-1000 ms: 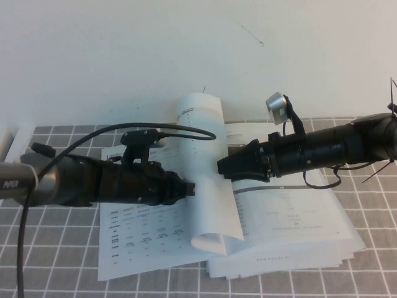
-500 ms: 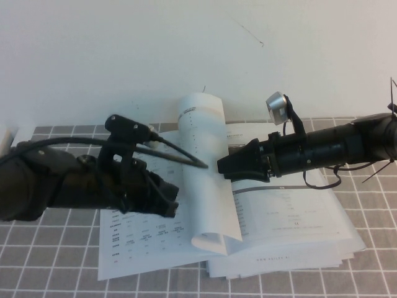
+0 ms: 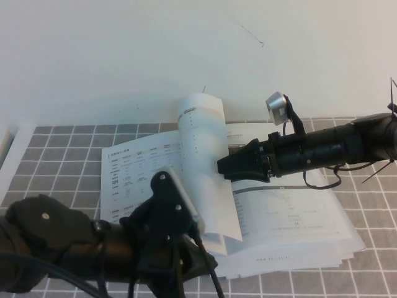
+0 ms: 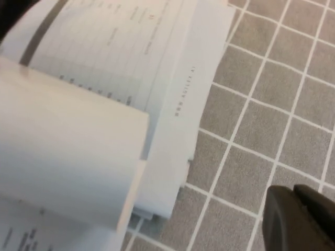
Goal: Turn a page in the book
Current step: Open the closed book
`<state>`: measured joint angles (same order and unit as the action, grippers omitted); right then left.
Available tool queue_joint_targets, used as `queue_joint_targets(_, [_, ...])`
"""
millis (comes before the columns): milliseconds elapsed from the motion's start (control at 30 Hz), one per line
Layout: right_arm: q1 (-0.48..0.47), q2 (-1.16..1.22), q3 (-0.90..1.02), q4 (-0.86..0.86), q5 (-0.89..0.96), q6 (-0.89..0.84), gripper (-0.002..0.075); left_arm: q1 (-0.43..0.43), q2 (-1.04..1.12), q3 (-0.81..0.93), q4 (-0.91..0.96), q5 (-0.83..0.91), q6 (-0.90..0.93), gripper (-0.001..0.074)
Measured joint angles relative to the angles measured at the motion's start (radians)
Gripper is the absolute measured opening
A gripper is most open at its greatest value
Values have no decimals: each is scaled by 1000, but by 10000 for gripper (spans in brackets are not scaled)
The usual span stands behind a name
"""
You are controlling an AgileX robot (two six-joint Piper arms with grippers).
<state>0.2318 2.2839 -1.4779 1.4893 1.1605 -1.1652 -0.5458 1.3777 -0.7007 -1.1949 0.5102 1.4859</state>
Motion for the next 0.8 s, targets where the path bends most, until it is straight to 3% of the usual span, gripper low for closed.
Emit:
queue_joint_targets(267, [0, 0, 0, -6, 0, 2, 408, -171, 73, 5, -104, -340, 32, -4])
queue_joint_targets(800, [0, 0, 0, -7, 0, 2, 408, -185, 161, 5, -235, -586, 28, -4])
